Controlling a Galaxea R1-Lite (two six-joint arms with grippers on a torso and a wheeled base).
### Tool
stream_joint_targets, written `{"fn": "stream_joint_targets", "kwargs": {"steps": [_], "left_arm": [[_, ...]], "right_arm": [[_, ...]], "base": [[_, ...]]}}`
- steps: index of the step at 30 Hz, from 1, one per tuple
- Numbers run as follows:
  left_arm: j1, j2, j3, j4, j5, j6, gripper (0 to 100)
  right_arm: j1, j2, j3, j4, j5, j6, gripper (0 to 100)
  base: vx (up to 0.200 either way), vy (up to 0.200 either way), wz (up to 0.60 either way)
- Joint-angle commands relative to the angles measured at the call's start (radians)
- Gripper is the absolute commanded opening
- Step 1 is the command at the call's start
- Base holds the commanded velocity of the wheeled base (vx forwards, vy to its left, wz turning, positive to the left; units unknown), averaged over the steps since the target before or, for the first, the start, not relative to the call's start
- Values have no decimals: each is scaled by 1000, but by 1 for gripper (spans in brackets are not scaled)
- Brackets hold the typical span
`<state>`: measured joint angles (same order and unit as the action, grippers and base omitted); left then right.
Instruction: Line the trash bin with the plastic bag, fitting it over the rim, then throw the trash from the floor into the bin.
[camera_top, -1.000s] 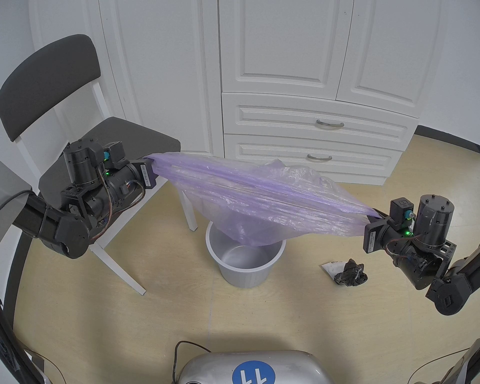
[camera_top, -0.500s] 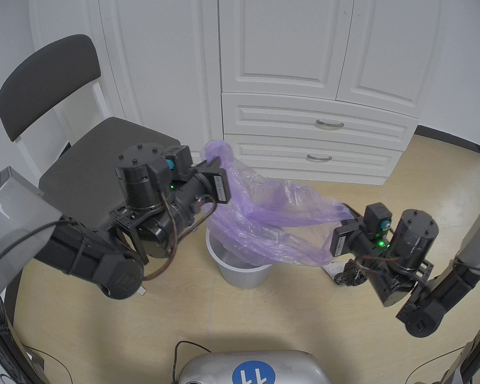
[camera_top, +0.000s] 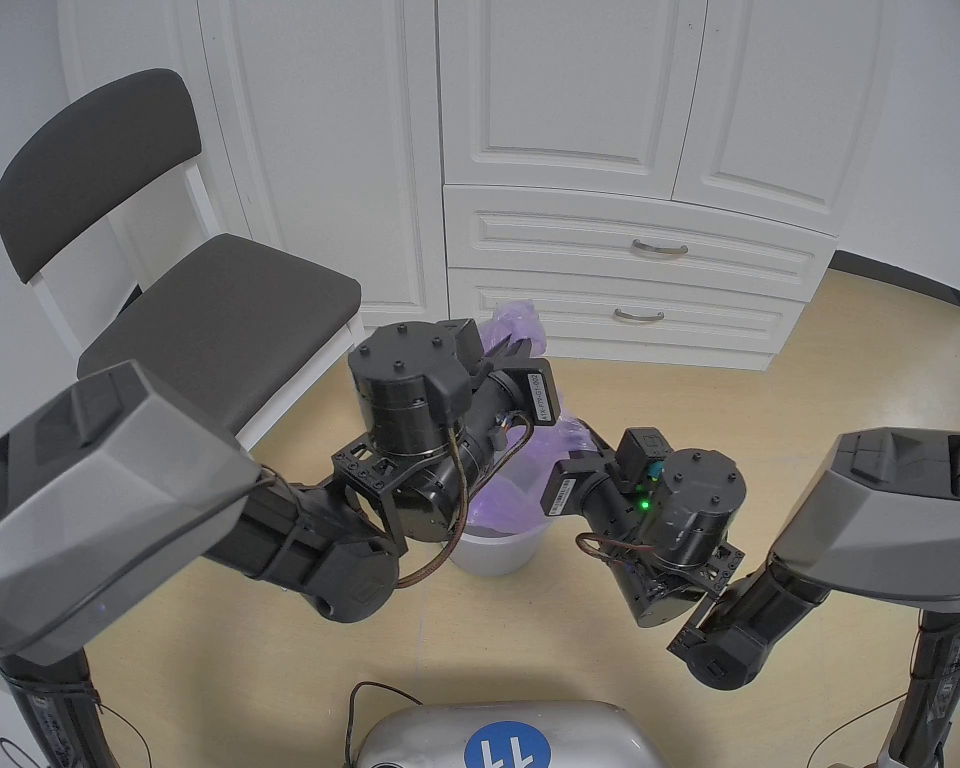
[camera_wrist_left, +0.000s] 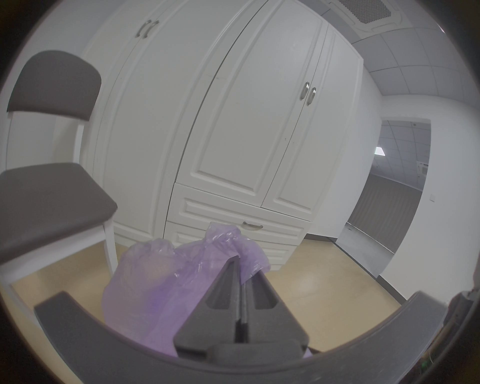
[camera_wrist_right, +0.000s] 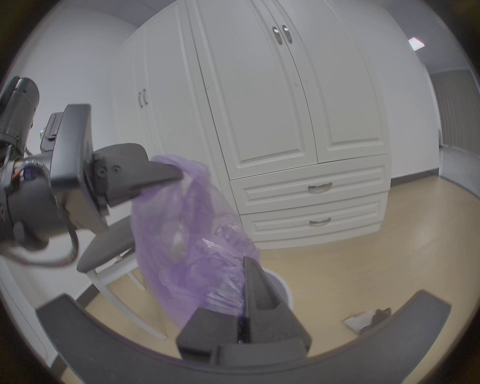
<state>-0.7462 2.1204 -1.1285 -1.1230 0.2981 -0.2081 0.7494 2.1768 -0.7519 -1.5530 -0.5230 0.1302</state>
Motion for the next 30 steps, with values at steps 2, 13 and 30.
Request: {"fn": "stream_joint_targets", "kwargs": {"steps": [2, 13, 30], "left_arm": [[7, 130, -77, 0, 6, -25, 0], [60, 266, -191, 22, 6, -40, 0], [123, 325, -310, 239, 6, -172, 0]], "right_arm": [[7, 92, -56, -18, -5, 31, 0], [-70, 189, -101, -18, 4, 31, 0], [-160, 333, -267, 68, 9, 146, 0]], "base": [[0, 0, 0], [0, 0, 0], [0, 0, 0]]}}
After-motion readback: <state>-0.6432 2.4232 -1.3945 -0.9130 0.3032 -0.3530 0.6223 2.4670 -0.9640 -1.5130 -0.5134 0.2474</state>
